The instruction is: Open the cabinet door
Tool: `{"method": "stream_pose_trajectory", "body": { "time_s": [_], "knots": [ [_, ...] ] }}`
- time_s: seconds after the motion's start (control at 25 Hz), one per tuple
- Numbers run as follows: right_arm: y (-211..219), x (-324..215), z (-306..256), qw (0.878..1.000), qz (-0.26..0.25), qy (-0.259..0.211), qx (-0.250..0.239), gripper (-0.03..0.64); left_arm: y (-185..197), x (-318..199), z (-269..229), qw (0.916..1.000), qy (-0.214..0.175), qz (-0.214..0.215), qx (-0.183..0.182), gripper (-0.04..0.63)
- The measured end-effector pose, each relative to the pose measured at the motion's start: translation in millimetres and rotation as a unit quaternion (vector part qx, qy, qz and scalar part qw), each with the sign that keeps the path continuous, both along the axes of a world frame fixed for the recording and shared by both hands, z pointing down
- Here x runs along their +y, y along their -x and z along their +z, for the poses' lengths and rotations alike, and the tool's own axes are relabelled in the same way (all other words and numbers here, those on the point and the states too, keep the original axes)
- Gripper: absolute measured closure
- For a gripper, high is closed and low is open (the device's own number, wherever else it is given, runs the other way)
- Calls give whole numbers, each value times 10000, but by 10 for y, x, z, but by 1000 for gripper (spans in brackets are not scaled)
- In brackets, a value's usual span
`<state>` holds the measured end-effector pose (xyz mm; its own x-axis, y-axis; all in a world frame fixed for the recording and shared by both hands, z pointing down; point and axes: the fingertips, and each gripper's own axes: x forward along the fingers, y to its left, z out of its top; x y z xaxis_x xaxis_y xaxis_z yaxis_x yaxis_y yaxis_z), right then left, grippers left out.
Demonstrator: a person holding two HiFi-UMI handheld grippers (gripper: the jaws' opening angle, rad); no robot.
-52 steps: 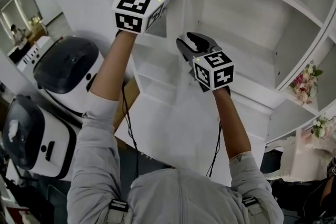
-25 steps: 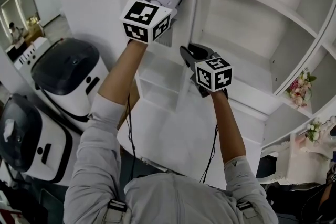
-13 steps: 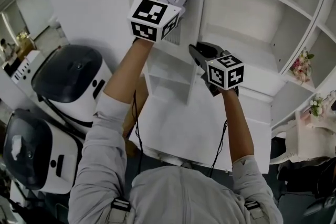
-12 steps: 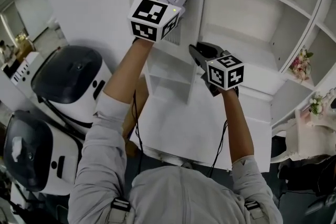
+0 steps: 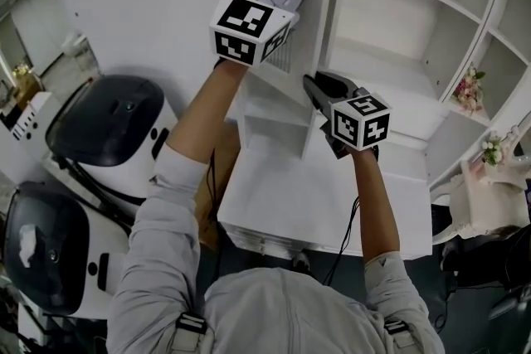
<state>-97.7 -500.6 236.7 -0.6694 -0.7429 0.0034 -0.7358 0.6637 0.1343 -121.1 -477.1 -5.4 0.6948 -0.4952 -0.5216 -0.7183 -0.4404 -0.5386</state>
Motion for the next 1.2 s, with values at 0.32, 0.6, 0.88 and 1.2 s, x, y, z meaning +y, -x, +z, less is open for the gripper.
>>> {"method": "stream_pose_trajectory", "body": {
  "time_s": [0.32, 0.6, 0.88, 1.2],
  "knots": [
    [264, 289, 14, 9998, -64, -119, 132, 541, 258, 242, 1, 9998, -91, 3, -155, 495],
    [610, 520, 11, 9991, -241, -220, 263, 538, 607, 425, -6, 9999, -90, -69, 48, 485],
    [1095, 733, 7, 9978, -538, -373, 134, 525, 1060, 587, -15, 9994, -5, -320, 107, 474],
    [1721, 852, -8, 9938, -1076, -275, 92, 523, 1690, 655, 93, 9959, 191, -722, 507, 509]
  ]
}}
